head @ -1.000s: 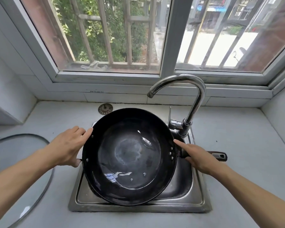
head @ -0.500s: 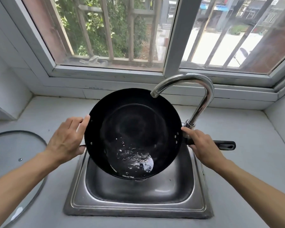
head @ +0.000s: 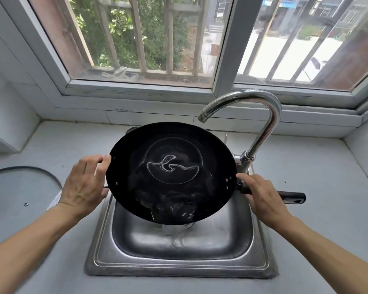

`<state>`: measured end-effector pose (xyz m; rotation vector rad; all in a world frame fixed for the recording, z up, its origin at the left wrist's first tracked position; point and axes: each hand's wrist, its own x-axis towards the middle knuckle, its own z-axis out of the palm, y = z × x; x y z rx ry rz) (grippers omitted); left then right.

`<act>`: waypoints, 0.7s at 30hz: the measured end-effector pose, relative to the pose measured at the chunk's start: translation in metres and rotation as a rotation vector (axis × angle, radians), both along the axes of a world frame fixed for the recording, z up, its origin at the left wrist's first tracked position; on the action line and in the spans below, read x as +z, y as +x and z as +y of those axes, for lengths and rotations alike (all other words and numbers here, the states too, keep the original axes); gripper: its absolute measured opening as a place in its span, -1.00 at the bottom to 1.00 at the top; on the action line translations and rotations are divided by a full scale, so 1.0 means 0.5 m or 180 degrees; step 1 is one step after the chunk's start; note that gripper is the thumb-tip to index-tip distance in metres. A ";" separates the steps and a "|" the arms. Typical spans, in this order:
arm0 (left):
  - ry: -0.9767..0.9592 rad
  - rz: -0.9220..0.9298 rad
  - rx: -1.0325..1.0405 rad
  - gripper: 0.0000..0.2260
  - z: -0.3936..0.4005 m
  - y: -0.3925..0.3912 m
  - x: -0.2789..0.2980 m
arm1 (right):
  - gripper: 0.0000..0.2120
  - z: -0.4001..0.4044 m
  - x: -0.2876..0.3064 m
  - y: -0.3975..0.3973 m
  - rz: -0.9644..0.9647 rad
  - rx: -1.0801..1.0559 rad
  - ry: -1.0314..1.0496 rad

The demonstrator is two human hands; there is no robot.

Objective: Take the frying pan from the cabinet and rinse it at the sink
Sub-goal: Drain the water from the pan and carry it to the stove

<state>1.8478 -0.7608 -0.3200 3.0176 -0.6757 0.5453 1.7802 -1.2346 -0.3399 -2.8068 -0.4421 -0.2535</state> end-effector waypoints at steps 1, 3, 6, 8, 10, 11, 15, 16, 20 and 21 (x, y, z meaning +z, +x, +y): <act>-0.0004 0.0023 -0.0016 0.04 0.002 -0.007 -0.004 | -0.17 0.001 -0.003 -0.006 0.0034 0.0010 -0.0023; -0.0026 0.0043 -0.0028 0.04 0.007 -0.021 -0.011 | -0.14 0.000 -0.010 -0.017 0.0079 -0.0011 -0.0062; -0.0103 0.0019 -0.0058 0.03 0.015 -0.041 -0.018 | -0.13 0.004 -0.015 -0.041 0.0004 -0.0034 -0.0060; -0.0174 -0.0066 -0.0086 0.02 0.019 -0.053 -0.016 | -0.14 0.010 -0.012 -0.060 -0.0082 -0.0028 -0.0040; -0.0232 -0.0178 -0.0114 0.00 0.022 -0.060 -0.009 | -0.16 0.015 -0.007 -0.079 -0.0220 -0.0033 -0.0025; -0.0253 -0.0222 -0.0133 -0.01 0.023 -0.062 -0.004 | -0.16 0.017 -0.005 -0.087 -0.0274 -0.0046 -0.0022; -0.0281 -0.0275 -0.0193 -0.02 0.029 -0.064 0.023 | -0.18 0.024 0.017 -0.104 -0.0531 -0.0162 0.0041; -0.0283 -0.0299 -0.0191 -0.03 0.030 -0.066 0.030 | -0.18 0.027 0.024 -0.107 -0.0593 -0.0186 0.0052; -0.0281 -0.0342 -0.0184 -0.03 0.030 -0.073 0.065 | -0.16 0.031 0.060 -0.121 -0.0731 -0.0204 -0.0013; -0.0289 -0.0344 -0.0172 -0.02 0.030 -0.075 0.075 | -0.17 0.031 0.071 -0.123 -0.0733 -0.0228 -0.0024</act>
